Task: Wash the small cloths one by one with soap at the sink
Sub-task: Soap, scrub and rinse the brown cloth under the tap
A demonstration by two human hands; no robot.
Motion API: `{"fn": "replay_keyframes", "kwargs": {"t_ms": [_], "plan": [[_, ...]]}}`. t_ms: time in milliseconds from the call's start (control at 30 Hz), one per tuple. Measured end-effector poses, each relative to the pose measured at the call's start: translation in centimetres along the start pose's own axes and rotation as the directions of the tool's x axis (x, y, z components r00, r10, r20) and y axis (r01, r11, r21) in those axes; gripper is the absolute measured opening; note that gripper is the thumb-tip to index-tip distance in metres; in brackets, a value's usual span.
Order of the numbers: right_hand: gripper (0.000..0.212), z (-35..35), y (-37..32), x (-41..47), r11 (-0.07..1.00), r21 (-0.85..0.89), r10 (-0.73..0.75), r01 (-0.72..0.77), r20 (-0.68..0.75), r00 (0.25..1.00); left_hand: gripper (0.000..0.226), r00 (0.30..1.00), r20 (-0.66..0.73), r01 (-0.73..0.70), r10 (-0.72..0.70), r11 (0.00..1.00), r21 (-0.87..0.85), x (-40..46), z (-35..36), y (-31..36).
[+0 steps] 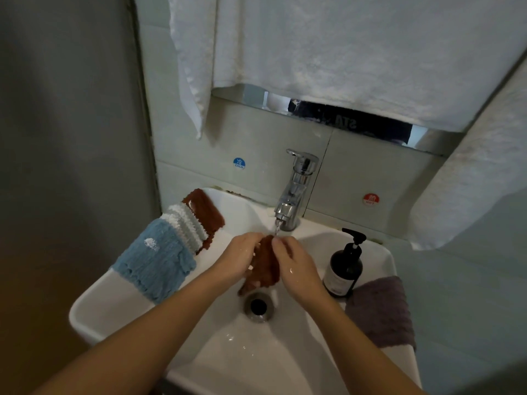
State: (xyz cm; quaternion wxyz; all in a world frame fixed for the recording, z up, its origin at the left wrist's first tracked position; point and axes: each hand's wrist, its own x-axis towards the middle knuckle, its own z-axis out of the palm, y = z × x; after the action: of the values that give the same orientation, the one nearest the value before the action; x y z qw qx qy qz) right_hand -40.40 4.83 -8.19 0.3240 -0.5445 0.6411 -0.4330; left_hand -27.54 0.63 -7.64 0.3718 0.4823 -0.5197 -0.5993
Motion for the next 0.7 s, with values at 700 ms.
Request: {"fn": "replay_keyframes", "kwargs": {"t_ms": [700], "plan": [[0.023,-1.0,4.2,1.6,0.964,-0.198,0.146,-0.178,-0.165,0.975,0.016,1.000,0.018,-0.011,0.005,0.936,0.353,2.2,-4.4,-1.9]]}}
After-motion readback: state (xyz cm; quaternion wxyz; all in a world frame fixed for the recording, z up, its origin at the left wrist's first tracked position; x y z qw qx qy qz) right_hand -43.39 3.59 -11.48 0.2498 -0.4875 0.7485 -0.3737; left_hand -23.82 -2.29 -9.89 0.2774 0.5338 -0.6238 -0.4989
